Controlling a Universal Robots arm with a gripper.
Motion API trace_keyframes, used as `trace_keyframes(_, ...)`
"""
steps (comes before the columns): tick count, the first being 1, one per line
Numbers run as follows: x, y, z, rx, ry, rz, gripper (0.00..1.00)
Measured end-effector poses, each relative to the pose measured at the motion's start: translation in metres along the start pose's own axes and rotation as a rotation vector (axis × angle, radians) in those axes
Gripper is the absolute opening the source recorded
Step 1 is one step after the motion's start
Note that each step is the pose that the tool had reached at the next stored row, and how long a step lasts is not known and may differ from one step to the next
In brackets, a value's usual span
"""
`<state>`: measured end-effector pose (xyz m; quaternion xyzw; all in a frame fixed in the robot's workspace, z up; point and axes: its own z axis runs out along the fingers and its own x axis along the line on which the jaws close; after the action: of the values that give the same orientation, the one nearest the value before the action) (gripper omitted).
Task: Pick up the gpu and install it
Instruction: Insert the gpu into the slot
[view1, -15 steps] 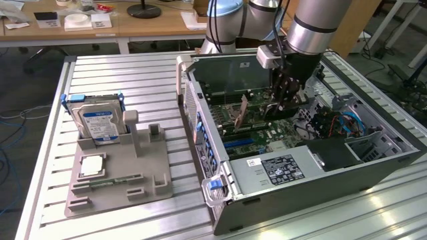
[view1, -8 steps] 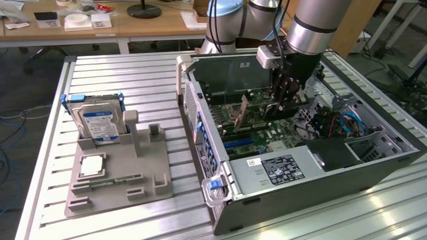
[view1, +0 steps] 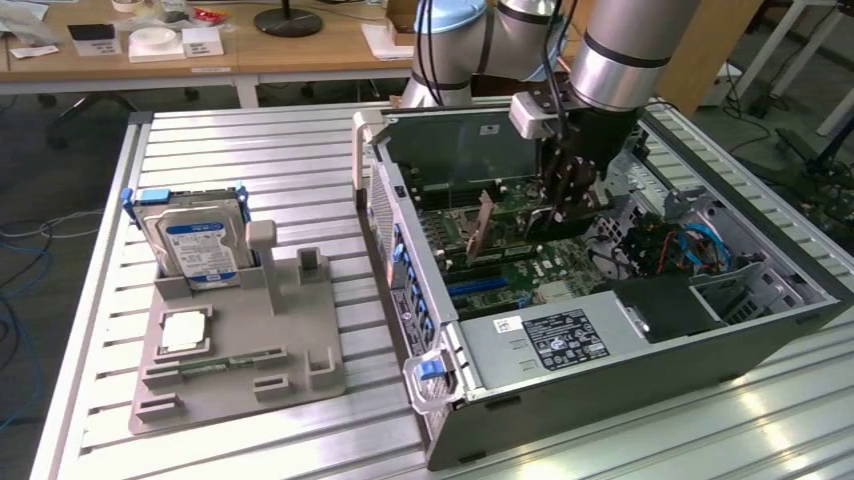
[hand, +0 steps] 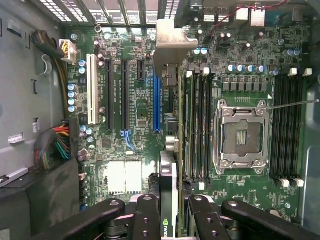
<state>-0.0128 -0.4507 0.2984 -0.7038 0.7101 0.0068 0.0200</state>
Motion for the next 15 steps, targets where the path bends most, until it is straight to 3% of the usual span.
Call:
trace_keyframes(10,0.000,0.0066,0.0096,0.0000,0.0005,0.003,0.27)
trace_keyframes(15,0.001,0.0123,0.0100,0.0002,0.0005,0.008,0.27)
